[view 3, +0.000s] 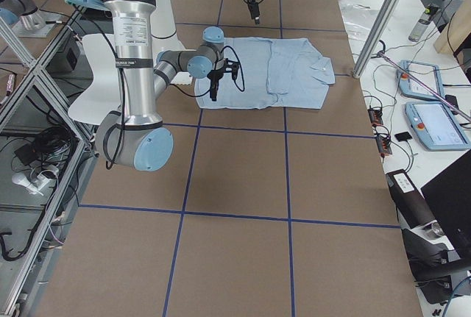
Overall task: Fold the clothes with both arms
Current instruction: 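Lower the right gripper to the shirt's side edge near the hem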
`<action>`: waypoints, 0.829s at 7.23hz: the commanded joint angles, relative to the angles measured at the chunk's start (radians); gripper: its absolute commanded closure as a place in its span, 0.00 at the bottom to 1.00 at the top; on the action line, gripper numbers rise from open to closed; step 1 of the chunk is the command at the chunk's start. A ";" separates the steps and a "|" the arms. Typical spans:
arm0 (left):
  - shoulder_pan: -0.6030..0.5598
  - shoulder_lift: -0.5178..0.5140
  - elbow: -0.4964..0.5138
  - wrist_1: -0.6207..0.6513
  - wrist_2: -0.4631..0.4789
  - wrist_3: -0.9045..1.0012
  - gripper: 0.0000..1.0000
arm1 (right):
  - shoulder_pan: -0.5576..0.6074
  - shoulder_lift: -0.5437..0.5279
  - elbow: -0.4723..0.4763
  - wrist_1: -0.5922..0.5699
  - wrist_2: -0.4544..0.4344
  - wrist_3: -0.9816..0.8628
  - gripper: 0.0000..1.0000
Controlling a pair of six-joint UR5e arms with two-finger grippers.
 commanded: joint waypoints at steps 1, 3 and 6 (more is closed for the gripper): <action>0.005 0.003 -0.001 0.001 0.025 0.000 0.01 | -0.050 -0.011 -0.040 0.004 -0.003 0.007 0.00; 0.005 0.000 0.004 0.001 0.025 0.002 0.01 | -0.064 0.023 -0.148 0.135 -0.004 0.007 0.00; 0.005 0.003 0.002 0.002 0.025 0.000 0.01 | -0.072 0.014 -0.149 0.144 0.002 0.018 0.01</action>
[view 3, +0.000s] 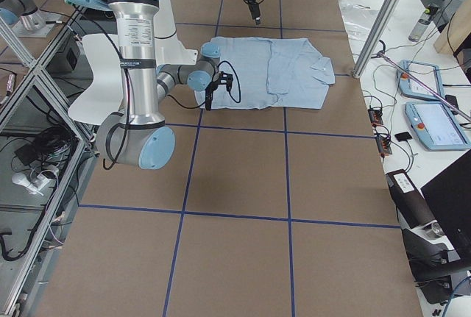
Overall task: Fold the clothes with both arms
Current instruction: 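Lower the right gripper to the shirt's side edge near the hem, then hold the right gripper at the side edge near the hem, left gripper on the chest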
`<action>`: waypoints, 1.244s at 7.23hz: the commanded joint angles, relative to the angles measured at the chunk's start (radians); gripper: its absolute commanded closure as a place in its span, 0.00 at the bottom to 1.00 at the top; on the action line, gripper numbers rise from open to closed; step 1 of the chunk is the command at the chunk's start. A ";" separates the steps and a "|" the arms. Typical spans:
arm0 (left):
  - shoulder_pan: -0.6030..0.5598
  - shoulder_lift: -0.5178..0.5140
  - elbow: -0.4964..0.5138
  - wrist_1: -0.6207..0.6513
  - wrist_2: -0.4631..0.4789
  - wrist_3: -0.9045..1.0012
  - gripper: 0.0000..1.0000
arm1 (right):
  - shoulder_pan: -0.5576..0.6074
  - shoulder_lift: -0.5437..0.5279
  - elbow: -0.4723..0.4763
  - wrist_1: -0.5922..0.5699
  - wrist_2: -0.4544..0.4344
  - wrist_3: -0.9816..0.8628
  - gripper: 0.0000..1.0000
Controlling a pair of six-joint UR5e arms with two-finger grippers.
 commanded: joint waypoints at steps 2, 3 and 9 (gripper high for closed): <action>0.000 0.002 0.001 0.001 0.000 0.000 0.01 | -0.007 -0.003 -0.003 0.005 0.028 0.010 0.11; 0.000 0.004 0.006 -0.001 0.000 0.001 0.01 | -0.007 -0.001 -0.005 0.005 0.059 0.010 0.11; 0.000 0.002 0.007 -0.001 0.000 0.001 0.01 | -0.005 -0.006 -0.037 0.002 0.098 0.010 0.12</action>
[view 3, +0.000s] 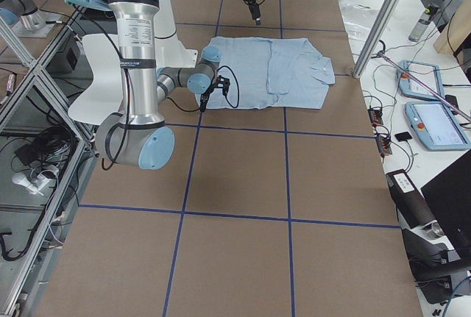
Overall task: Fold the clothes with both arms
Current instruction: 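Hold the right gripper at the side edge near the hem, left gripper on the chest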
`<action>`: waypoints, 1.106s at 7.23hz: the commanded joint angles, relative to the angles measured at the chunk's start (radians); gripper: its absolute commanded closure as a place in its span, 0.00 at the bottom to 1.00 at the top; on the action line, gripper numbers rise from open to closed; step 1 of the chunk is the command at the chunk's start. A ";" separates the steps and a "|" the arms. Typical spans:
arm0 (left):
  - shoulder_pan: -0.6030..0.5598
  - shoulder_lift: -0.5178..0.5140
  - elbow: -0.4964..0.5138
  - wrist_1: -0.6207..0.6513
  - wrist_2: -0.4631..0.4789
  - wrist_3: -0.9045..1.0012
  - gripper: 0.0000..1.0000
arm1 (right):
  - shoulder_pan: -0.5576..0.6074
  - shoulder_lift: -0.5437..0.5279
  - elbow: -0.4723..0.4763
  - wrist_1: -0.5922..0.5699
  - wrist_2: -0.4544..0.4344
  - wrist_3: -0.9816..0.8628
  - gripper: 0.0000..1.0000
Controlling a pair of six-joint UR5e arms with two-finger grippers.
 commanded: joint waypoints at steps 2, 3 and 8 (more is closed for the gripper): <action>0.000 -0.001 -0.001 0.001 0.000 0.000 0.01 | 0.000 0.003 -0.013 0.001 0.004 0.000 0.27; 0.000 -0.001 0.000 0.000 0.000 0.000 0.01 | 0.000 0.003 -0.015 0.001 0.004 0.000 0.36; 0.000 -0.001 0.002 0.001 0.000 0.000 0.01 | 0.004 -0.004 -0.001 -0.001 0.027 0.000 0.76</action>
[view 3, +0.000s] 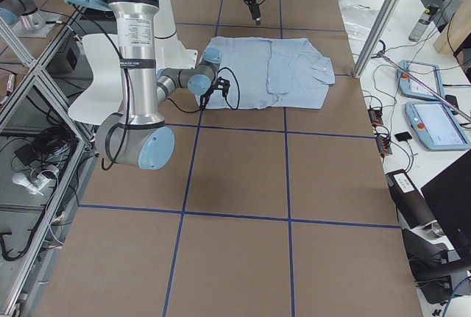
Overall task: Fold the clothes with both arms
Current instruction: 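Hold the right gripper at the side edge near the hem, left gripper on the chest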
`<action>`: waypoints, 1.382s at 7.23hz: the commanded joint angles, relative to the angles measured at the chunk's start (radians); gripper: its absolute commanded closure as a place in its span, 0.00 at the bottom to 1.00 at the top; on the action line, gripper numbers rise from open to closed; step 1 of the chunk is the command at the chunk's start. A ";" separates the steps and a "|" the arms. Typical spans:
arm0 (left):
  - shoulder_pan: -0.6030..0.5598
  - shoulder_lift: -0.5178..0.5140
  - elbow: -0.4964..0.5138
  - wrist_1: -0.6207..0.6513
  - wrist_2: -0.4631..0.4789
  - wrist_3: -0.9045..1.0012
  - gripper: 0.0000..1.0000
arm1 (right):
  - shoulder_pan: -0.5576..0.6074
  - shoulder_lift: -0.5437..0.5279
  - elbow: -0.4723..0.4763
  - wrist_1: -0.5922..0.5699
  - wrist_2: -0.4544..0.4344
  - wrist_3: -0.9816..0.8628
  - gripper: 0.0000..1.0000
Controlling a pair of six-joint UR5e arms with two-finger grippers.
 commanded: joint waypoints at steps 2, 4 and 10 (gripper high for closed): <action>0.000 0.001 0.002 0.000 0.000 0.000 0.01 | 0.000 -0.004 0.003 -0.005 0.001 0.000 0.75; 0.000 -0.001 0.004 -0.001 0.000 0.000 0.01 | 0.002 -0.009 0.008 -0.005 0.002 0.000 0.73; 0.000 -0.001 0.004 -0.001 0.000 -0.002 0.01 | 0.025 -0.004 0.005 -0.009 0.007 0.000 0.56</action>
